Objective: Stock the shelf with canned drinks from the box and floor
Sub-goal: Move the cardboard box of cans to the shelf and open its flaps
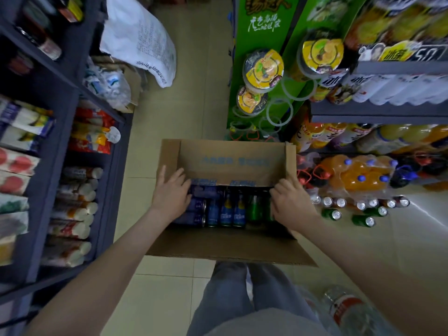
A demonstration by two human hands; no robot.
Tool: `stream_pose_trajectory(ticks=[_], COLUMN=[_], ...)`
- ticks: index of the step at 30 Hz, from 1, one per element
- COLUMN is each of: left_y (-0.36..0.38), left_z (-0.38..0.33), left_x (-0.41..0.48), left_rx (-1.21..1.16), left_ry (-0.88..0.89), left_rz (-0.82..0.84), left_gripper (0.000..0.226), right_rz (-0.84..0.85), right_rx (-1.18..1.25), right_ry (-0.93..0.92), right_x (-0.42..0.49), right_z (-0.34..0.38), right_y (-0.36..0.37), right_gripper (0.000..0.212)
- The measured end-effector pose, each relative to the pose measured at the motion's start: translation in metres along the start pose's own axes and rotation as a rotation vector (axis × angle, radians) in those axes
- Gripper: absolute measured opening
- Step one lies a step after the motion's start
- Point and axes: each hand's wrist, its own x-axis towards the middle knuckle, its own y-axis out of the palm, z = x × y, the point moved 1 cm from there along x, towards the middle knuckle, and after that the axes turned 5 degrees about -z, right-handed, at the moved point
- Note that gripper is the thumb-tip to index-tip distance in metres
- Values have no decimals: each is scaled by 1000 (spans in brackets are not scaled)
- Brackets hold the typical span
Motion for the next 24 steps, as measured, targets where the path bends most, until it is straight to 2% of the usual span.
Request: stream_pose_trajectory(ticks=[4, 7, 10, 19, 22, 24], left_y=[-3, 6, 20, 62, 68, 69], left_z=[27, 47, 62, 96, 103, 101], left_x=[-17, -24, -23, -11, -2, 3], left_rx=[-24, -79, -78, -180, -243, -284], left_ry=[-192, -337, -450, -549, -578, -584], left_rz=[-64, -50, 50, 333, 405, 363], left_gripper=[52, 57, 64, 93, 98, 98], right_rz=[51, 129, 283, 557, 535, 491], right_rx=[-65, -101, -139, -31, -109, -156], right_ry=[341, 465, 538, 709, 723, 609], right_x=[-32, -52, -59, -43, -24, -1], right_z=[-32, -44, -46, -51, -38, -20], right_y=[-14, -4, 7, 43, 43, 38], right_gripper=[45, 64, 77, 80, 81, 86])
